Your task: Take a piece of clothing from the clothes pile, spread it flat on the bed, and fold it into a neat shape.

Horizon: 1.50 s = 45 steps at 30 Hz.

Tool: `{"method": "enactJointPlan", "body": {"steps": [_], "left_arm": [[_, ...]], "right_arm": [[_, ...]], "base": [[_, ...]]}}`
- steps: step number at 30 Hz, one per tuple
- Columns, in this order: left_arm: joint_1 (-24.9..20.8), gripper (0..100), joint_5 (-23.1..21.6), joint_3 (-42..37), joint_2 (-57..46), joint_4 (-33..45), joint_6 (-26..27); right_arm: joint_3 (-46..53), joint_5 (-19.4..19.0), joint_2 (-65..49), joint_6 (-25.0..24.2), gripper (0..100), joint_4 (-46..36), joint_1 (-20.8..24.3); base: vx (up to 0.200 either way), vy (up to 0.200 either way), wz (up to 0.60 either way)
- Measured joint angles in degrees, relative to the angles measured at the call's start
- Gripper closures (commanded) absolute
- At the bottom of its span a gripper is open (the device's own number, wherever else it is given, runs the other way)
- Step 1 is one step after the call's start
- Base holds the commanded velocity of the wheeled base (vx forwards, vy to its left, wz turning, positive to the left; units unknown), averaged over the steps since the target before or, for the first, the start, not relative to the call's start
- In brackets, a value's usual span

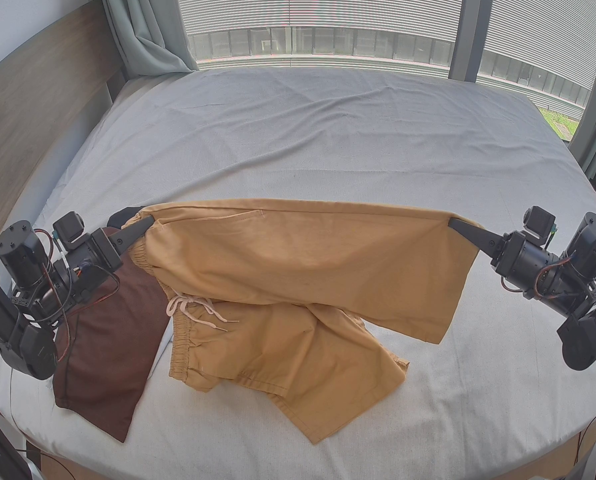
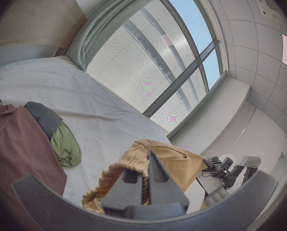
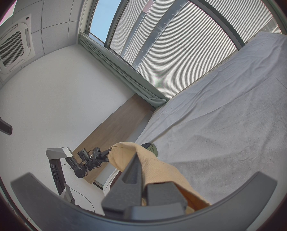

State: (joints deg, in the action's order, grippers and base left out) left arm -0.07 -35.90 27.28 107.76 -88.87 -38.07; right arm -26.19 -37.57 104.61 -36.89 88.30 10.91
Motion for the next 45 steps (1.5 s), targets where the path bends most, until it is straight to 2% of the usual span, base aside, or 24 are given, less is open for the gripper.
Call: {"method": "enactJointPlan", "body": {"steps": [14, 33, 41, 45], "left_arm": [[-1.96, 100, 4.18, 5.01, 4.72, 0.02, -0.44], [-2.45, 100, 5.23, 10.95, 11.3, 0.02, -1.01], [-3.58, 100, 7.63, 17.07, 15.12, 0.0, -6.33], [-3.84, 100, 8.92, 20.24, 17.31, 0.0, -7.28]], "right_arm": [[-7.19, 0.07, 7.3, -0.17, 100, -0.02, -0.28], [-13.89, 0.07, 14.13, -0.13, 100, 0.02, -2.27], [-18.52, 0.11, 18.04, -0.11, 100, 0.0, -3.74], [-20.99, 0.07, 20.05, -0.55, 100, 0.0, -4.05]], "base": [[0.0, 0.0, 0.0], [0.0, 0.0, 0.0], [0.0, 0.0, 0.0], [0.0, 0.0, 0.0]]}}
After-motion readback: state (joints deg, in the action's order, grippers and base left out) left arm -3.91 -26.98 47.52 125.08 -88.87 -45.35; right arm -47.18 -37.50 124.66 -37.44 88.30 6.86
